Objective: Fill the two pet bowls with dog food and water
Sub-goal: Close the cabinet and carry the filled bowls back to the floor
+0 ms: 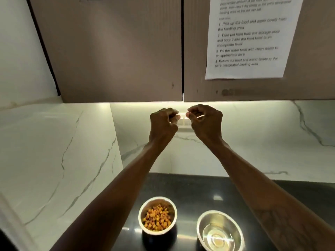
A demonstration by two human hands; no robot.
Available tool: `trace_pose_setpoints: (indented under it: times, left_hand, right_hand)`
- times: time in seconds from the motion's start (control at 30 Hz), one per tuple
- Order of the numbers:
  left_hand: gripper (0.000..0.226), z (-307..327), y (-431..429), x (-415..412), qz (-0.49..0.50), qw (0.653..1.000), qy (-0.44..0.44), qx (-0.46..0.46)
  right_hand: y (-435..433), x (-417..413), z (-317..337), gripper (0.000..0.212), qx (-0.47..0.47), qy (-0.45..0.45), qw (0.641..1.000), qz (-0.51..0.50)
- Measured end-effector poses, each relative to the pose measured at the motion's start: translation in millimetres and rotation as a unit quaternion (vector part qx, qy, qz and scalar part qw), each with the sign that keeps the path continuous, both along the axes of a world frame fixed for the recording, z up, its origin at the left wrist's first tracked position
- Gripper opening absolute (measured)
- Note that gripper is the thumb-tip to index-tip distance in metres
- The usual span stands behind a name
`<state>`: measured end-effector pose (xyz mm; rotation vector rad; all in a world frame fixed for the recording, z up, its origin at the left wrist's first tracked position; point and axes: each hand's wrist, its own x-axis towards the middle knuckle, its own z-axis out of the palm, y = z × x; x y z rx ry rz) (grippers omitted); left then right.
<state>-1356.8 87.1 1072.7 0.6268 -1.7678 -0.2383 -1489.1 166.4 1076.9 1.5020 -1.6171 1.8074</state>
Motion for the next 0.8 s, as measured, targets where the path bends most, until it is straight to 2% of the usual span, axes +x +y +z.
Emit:
trace_pose_setpoints:
  times: [0.13, 0.23, 0.33, 0.53, 0.63, 0.7, 0.8]
  left_hand:
    - [0.017, -49.0, -8.7, 19.1, 0.036, 0.995, -0.081, 0.051]
    - [0.032, -100.9, -19.2, 40.4, 0.088, 0.971, -0.171, 0.141]
    - [0.039, -161.1, -27.5, 70.7, 0.110, 0.923, -0.248, 0.273]
    - [0.045, -269.3, -27.1, 112.2, 0.141, 0.814, -0.305, 0.474]
    - [0.048, -306.4, -26.6, 120.0, 0.131, 0.759, -0.281, 0.573]
    - [0.042, -327.6, -27.4, 120.2, 0.104, 0.728, -0.221, 0.640]
    - [0.033, -341.3, -21.0, 115.9, 0.077, 0.700, -0.121, 0.700]
  right_hand:
    - [8.0, -1.2, -47.6, 0.004, 0.080, -0.001, 0.997, -0.017]
    - [19.1, -10.6, -92.8, 0.007, 0.148, -0.005, 0.988, -0.033]
    - [31.9, -25.8, -146.2, 0.008, 0.229, -0.019, 0.971, -0.062]
    - [61.0, -55.8, -246.5, 0.007, 0.368, -0.093, 0.920, -0.095]
    - [72.7, -68.9, -285.8, 0.014, 0.438, -0.128, 0.884, -0.107]
    - [79.5, -75.7, -305.7, 0.026, 0.483, -0.132, 0.857, -0.122]
    - [86.6, -83.5, -327.1, 0.042, 0.546, -0.131, 0.818, -0.126]
